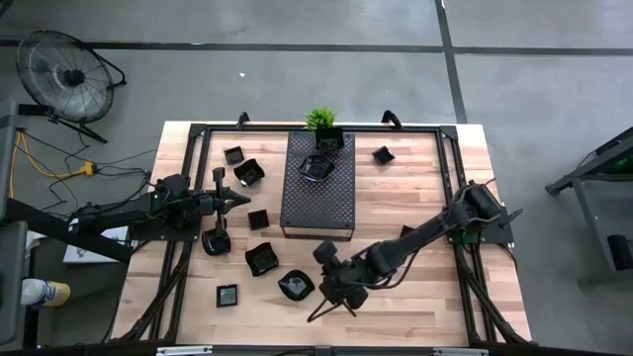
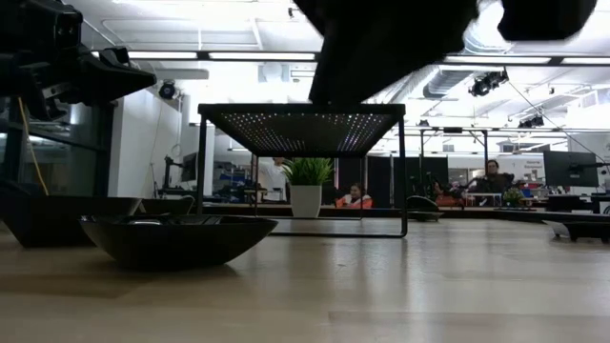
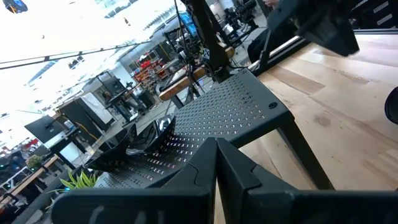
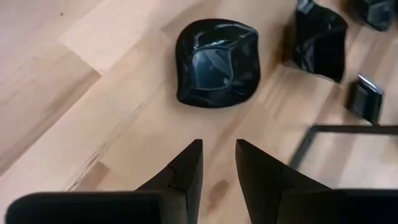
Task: Pick & Place Mini shaped plates
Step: Stack the leaf shaped plate on top of the leaf shaped plate on the shelf
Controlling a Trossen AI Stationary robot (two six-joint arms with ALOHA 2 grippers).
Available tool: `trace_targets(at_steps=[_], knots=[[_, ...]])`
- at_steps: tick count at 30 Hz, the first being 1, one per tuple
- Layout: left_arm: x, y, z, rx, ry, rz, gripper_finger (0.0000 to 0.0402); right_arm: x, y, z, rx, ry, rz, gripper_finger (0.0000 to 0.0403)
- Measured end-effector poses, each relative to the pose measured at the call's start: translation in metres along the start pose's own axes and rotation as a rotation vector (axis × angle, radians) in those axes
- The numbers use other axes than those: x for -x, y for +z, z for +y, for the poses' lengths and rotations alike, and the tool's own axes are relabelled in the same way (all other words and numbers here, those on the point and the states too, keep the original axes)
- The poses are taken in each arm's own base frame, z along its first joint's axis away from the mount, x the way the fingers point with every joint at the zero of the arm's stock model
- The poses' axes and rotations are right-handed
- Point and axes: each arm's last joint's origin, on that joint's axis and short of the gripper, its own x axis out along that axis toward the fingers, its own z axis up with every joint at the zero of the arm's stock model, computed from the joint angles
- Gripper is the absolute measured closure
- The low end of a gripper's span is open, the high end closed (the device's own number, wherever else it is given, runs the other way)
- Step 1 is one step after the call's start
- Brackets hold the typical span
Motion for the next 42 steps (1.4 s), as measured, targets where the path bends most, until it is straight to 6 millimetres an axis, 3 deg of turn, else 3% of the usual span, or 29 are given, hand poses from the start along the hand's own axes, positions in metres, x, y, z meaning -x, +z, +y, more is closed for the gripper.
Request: trace_targets(at_steps=[3,6,15,21,26,36,42], knots=[[0.0,0.0,0.0,0.0,0.0,0.0,0.04,-0.01,-0.007,-0.003,-0.04,0.0,-0.027,0.0313],[0.0,0.0,0.0,0.0,0.0,-0.001,0.04,-0.017,-0.015,-0.011,-0.188,0.022,-0.027,0.0313],[0.0,0.0,0.0,0.0,0.0,-0.001,0.04,-0.027,-0.033,-0.041,-0.797,0.135,0.016,0.0313],[0.0,0.0,0.0,0.0,0.001,0.0,0.04,-0.044,-0.04,-0.041,-1.164,0.193,0.093,0.0313],[0.0,0.0,0.0,0.0,0.0,0.0,0.04,-0.052,-0.036,-0.036,-1.252,0.286,0.083,0.0313],[0.0,0.0,0.0,0.0,0.0,0.0,0.04,-0.067,-0.031,-0.027,-1.358,0.31,0.07,0.0312],[0.0,0.0,0.0,0.0,0.0,0.0,0.04,-0.069,-0.021,-0.028,-1.353,0.298,0.04,0.0285]])
